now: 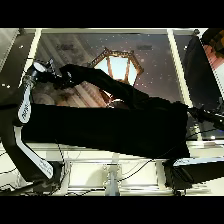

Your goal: Fold the clothes and pants, and hang the long-sleeved shirts on hangers.

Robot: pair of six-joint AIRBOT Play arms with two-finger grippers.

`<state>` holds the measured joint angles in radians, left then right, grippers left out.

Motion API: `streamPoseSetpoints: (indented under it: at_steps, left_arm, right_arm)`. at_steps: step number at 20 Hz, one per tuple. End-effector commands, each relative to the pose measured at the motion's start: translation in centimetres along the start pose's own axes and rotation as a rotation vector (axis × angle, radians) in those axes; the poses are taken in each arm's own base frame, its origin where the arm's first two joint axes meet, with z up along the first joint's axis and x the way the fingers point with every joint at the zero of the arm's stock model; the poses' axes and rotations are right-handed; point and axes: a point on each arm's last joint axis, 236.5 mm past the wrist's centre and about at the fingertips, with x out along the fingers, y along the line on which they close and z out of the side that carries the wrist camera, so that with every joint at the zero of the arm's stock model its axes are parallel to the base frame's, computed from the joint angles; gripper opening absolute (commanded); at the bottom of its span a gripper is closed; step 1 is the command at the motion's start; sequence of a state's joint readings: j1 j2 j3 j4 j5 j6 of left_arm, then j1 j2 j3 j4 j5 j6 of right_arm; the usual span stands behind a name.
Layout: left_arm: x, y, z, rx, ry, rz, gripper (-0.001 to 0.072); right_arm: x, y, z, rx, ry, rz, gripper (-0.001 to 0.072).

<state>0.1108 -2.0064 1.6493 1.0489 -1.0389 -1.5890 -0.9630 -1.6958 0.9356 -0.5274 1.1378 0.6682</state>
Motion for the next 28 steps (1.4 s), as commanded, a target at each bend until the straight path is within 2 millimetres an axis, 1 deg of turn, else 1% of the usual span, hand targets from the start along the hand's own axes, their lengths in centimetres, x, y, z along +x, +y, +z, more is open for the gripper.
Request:
streamPoseSetpoints:
  at_steps: [1, 3, 4, 5, 7, 9, 11, 13, 14, 15, 17, 18, 19, 20, 21, 22, 23, 24, 25, 27, 28]
  left_arm:
    - [1.1, 0.1, 0.4, -0.026, -0.016, -0.007, 0.0011]
    - [0.8, -0.7, 1.5, -0.039, -0.058, -0.036, 0.0011]
    - [0.1, -1.0, 2.4, -0.045, -0.085, -0.052, 0.001]
    - [-1.0, -1.3, 3.5, -0.04, -0.116, -0.06, 0.001]
    - [-4.6, -2.2, 6.5, -0.02, -0.208, -0.083, 0.0009]
    - [-10.1, -3.6, 10.0, 0.011, -0.334, -0.111, 0.001]
    - [-17.0, -5.0, 13.0, 0.059, -0.479, -0.132, 0.001]
    - [-23.7, -5.6, 14.8, 0.082, -0.61, -0.143, 0.001]
    - [-26.3, -5.7, 15.2, 0.089, -0.663, -0.145, 0.001]
    - [-28.7, -5.7, 15.5, 0.092, -0.713, -0.144, 0.001]
    - [-32.0, -5.5, 15.7, 0.091, -0.781, -0.142, 0.001]
    - [-33.1, -5.1, 15.7, 0.087, -0.799, -0.139, 0.001]
    - [-33.7, -4.8, 15.6, 0.082, -0.807, -0.136, 0.001]
    - [-33.7, -4.7, 15.5, 0.081, -0.802, -0.135, 0.001]
    - [-33.3, -4.7, 15.3, 0.081, -0.785, -0.134, 0.001]
    - [-32.5, -4.7, 14.8, 0.085, -0.753, -0.131, 0.001]
    - [-31.4, -4.2, 14.0, 0.105, -0.702, -0.098, 0.001]
    - [-29.9, -2.7, 12.6, 0.137, -0.622, -0.013, 0.001]
    - [-28.6, 0.1, 11.0, 0.152, -0.527, 0.109, 0.001]
    - [-27.0, 6.6, 6.9, 0.138, -0.306, 0.355, 0.001]
    - [-26.8, 9.6, 4.8, 0.12, -0.205, 0.468, 0.001]
  right_arm:
    - [-0.1, 1.2, 1.2, 0.023, -0.048, 0.043, 0.0019]
    - [-0.3, 1.4, 1.2, 0.019, -0.048, 0.046, 0.0019]
    - [-0.3, 1.6, 1.2, 0.013, -0.044, 0.053, 0.0019]
    - [-0.5, 1.8, 1.5, 0.004, -0.047, 0.055, 0.0018]
    - [-1.3, 2.7, 3.0, -0.038, -0.074, 0.05, 0.0018]
    - [-2.7, 3.9, 5.2, -0.087, -0.123, 0.037, 0.0018]
    - [-4.4, 5.1, 7.6, -0.134, -0.186, 0.011, 0.0018]
    - [-6.1, 6.6, 9.6, -0.183, -0.242, -0.009, 0.0018]
    - [-6.8, 7.4, 10.2, -0.193, -0.257, -0.008, 0.0018]
    - [-7.1, 8.1, 10.4, -0.211, -0.261, -0.005, 0.0018]
    - [-7.4, 8.9, 10.5, -0.234, -0.267, -0.007, 0.0018]
    - [-7.3, 9.1, 10.4, -0.236, -0.264, -0.006, 0.0018]
    - [-7.1, 9.0, 10.3, -0.238, -0.256, -0.011, 0.0018]
    - [-6.8, 9.1, 10.1, -0.241, -0.246, -0.014, 0.0018]
    - [-6.5, 9.3, 9.9, -0.248, -0.237, -0.012, 0.0018]
    - [-6.1, 9.6, 9.8, -0.256, -0.229, -0.01, 0.0018]
    - [-5.6, 9.9, 9.8, -0.266, -0.223, -0.015, 0.0018]
    - [-5.0, 9.9, 9.7, -0.281, -0.217, -0.034, 0.0018]
    - [-4.4, 9.8, 9.7, -0.296, -0.209, -0.059, 0.0018]
    - [-3.5, 8.9, 9.6, -0.317, -0.192, -0.129, 0.0019]
    - [-3.1, 8.5, 9.5, -0.325, -0.179, -0.159, 0.0018]
